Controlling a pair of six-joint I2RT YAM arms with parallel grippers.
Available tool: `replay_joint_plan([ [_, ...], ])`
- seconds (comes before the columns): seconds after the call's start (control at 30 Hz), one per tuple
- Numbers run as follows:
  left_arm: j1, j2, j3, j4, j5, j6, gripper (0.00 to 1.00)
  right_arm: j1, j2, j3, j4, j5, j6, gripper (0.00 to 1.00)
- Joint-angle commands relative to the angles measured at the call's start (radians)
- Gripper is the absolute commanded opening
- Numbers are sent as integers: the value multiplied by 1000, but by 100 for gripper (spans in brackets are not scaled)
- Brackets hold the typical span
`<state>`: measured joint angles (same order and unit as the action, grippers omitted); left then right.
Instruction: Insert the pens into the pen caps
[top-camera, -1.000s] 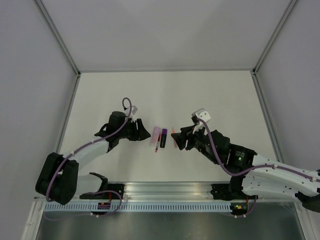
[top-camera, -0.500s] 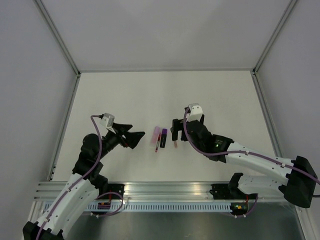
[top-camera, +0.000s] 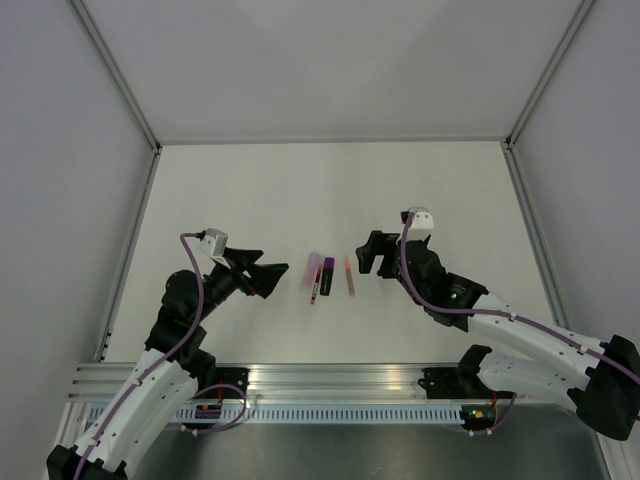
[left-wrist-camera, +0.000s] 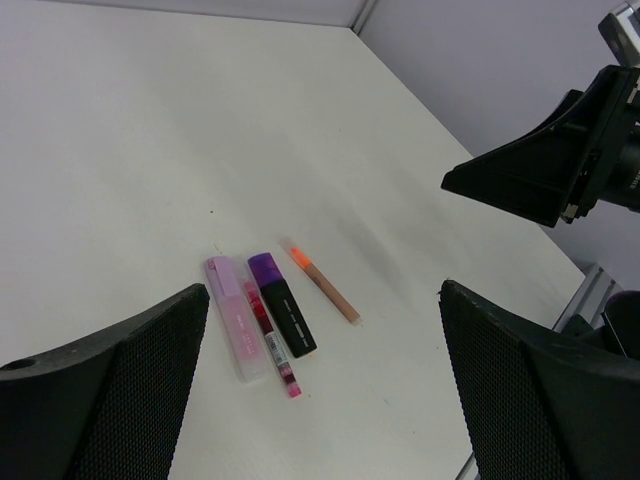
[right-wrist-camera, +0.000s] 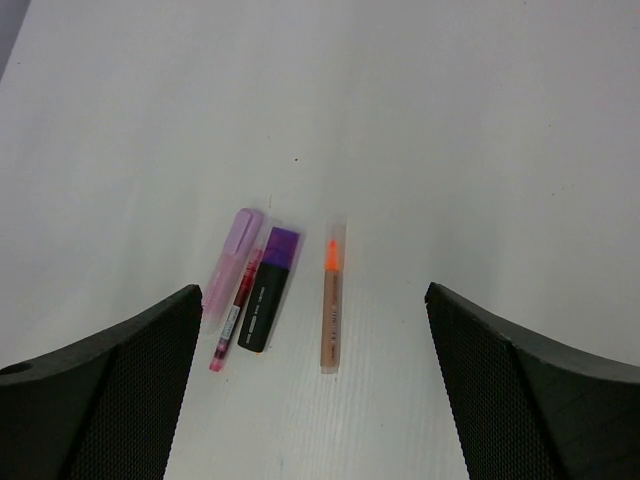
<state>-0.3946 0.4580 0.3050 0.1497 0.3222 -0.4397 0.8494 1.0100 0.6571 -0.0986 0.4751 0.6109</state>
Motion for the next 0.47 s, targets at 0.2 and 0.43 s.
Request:
replay_joint_plan([
  [0.2, 0, -25, -10, 24, -28, 27, 100, -4, -117, -51, 85, 11, 26, 98],
  [0.43, 0, -35, -12, 19, -37, 27, 100, -4, -157, -67, 89, 13, 18, 98],
])
